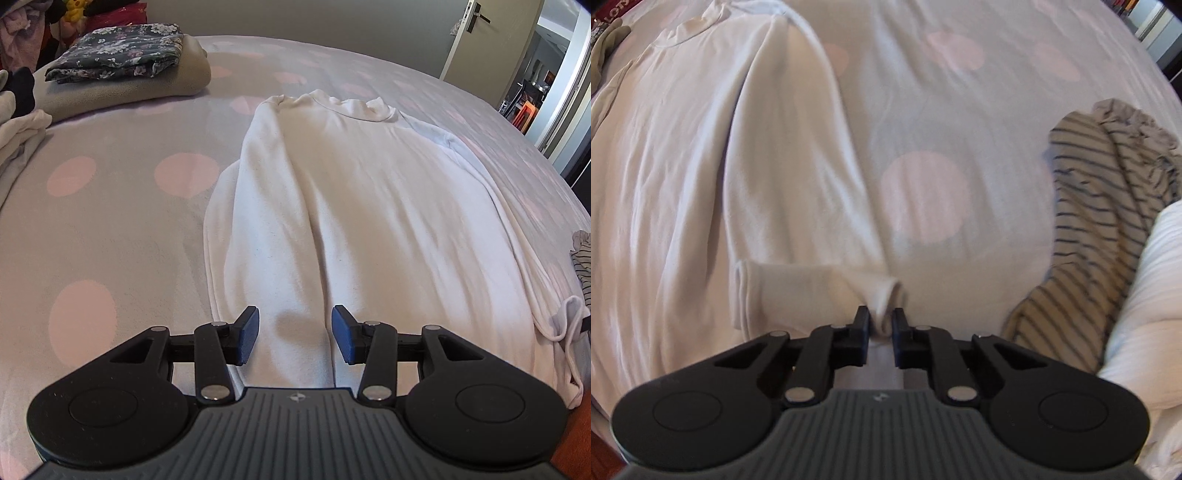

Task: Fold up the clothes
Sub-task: 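Grasp a sleeve cuff with the right gripper and fold it across the shirt body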

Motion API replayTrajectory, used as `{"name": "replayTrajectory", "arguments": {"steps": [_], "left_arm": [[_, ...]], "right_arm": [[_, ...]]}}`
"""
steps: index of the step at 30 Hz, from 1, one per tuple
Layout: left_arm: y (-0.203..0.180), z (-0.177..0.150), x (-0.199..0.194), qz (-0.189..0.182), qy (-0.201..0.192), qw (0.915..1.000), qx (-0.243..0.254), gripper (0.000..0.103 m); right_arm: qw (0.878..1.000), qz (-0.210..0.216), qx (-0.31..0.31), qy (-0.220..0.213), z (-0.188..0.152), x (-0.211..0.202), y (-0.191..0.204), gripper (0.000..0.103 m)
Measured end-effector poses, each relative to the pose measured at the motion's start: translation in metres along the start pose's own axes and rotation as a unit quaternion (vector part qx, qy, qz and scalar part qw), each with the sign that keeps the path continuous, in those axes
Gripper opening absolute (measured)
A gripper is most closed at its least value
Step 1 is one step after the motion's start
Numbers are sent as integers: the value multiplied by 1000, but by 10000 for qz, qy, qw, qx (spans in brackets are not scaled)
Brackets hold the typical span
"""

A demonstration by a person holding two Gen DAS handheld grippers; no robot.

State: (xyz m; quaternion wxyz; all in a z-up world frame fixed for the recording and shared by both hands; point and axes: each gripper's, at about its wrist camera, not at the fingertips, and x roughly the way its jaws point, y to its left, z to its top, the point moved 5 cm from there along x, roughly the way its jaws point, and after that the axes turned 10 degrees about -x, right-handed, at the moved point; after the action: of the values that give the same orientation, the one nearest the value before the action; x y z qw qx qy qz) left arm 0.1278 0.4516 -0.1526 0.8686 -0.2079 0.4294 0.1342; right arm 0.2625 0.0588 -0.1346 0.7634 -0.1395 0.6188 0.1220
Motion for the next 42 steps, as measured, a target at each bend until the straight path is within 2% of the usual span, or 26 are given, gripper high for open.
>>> {"name": "replayTrajectory", "arguments": {"steps": [4, 9, 17, 23, 29, 32, 35, 37, 42], "left_arm": [[-1, 0, 2, 43, 16, 10000, 19, 41], [0, 0, 1, 90, 21, 10000, 0, 44], [3, 1, 3, 144, 45, 9999, -67, 45], [8, 3, 5, 175, 17, 9997, -187, 47], [12, 4, 4, 147, -38, 9993, -351, 48], [13, 4, 4, 123, -44, 9990, -419, 49], [12, 4, 1, 54, -63, 9989, -460, 49], [9, 3, -1, -23, -86, 9990, -448, 49], [2, 0, -7, -64, -51, 9994, -324, 50]], "right_arm": [[9991, -391, 37, -160, 20, -18, -25, 12], [9935, -1084, -9, -351, 52, -34, -61, 12], [9755, -2144, 193, -447, 100, -48, -140, 12], [9625, -2621, 650, -266, 110, -34, -195, 12], [9602, -2649, 887, 33, 99, -1, -218, 12], [9624, -2562, 898, 60, 93, 6, -220, 17], [9646, -2516, 787, -72, 87, 4, -215, 26], [9667, -2438, 735, -241, 83, -3, -210, 28], [9710, -2137, 612, -883, 74, -30, -186, 36]]}}
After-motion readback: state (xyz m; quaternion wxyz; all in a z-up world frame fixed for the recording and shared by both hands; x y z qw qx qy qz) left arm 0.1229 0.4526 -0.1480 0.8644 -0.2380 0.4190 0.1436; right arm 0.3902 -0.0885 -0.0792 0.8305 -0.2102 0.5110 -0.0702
